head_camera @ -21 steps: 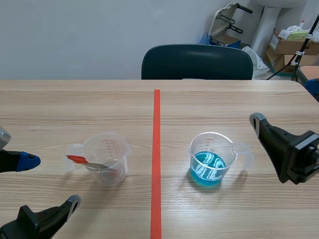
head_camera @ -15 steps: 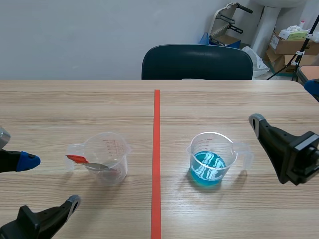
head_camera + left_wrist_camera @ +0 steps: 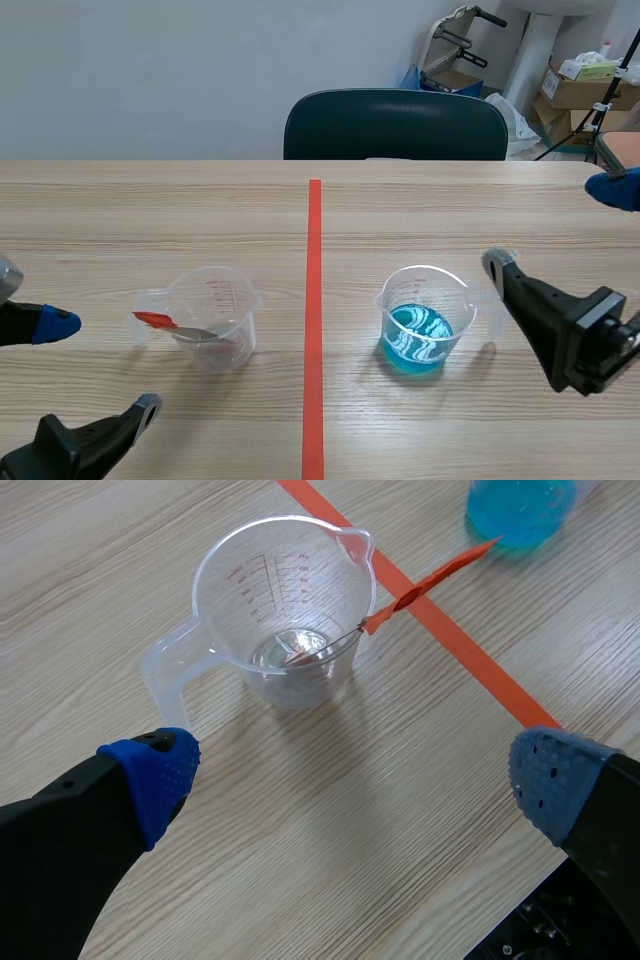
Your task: Do the redox reaction experiment
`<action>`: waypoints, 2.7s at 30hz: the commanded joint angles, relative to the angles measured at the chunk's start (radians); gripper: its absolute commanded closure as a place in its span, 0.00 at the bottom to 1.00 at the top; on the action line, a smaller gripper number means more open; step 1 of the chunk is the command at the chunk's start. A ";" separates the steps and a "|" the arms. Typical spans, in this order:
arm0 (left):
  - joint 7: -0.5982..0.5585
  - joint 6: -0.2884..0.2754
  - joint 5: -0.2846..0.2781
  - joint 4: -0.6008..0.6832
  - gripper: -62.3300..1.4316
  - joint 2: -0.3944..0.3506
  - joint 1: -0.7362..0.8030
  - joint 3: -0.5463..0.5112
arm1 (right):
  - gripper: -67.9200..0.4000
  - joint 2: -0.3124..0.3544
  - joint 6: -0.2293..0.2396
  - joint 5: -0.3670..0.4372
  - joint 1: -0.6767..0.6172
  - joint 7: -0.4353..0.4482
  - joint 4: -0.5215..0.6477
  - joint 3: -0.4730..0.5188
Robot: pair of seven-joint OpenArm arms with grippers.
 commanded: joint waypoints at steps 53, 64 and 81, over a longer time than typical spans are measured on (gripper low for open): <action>-0.235 -0.064 -0.189 0.010 0.00 -0.309 0.220 -0.497 | 0.00 -0.093 0.006 -0.209 0.782 -0.050 -0.369 -0.991; -0.242 -0.121 -0.211 0.007 0.00 -0.383 0.160 -0.497 | 0.27 -0.144 -0.013 -0.235 0.846 -0.004 -0.427 -1.037; -0.241 -0.114 -0.195 -0.006 0.00 -0.346 0.180 -0.497 | 0.98 -0.114 -0.011 -0.249 0.846 -0.004 -0.421 -1.032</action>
